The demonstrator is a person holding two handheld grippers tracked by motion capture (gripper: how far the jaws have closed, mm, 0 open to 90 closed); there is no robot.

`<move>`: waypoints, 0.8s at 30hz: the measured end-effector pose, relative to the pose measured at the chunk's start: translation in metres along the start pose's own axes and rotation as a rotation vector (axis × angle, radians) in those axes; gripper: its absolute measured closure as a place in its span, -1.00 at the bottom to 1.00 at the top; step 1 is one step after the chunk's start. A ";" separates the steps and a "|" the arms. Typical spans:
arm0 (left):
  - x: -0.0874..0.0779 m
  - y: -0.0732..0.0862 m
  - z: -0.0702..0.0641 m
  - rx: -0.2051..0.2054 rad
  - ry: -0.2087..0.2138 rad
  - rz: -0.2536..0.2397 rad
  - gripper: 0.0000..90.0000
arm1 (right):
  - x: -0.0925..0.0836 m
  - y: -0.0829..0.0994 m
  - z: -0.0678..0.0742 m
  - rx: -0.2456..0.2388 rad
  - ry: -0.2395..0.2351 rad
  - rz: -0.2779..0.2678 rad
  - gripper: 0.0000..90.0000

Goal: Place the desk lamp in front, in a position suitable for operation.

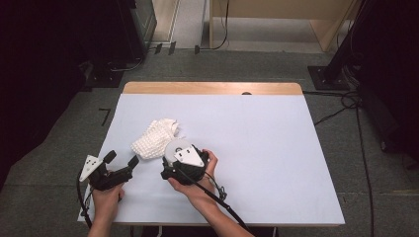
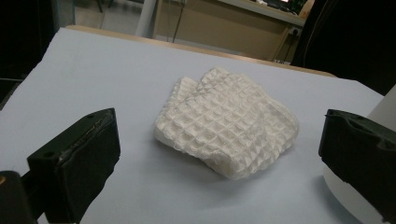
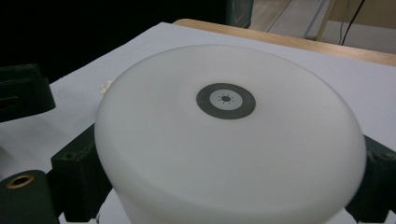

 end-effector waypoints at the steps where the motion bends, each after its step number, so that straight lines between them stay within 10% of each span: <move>1: 0.000 0.000 0.000 0.000 -0.002 0.000 -1.00 | -0.001 0.000 0.003 0.004 0.002 -0.002 -0.82; 15: 0.000 0.000 0.000 0.002 -0.009 0.004 -1.00 | 0.003 0.017 0.029 -0.043 0.051 -0.024 -0.83; 24: 0.001 0.000 0.000 0.000 -0.011 0.013 -1.00 | -0.014 -0.006 0.031 -0.035 -0.029 -0.110 -1.00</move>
Point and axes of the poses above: each handheld gripper's, and its own axes: x roughly forward along the jaws, y roughly out of its underside, z roughly to its left, the point moved 4 cm from there along x, roughly forward along the jaws, and after that the axes turned 12 degrees about -z, right-handed, at the moved point
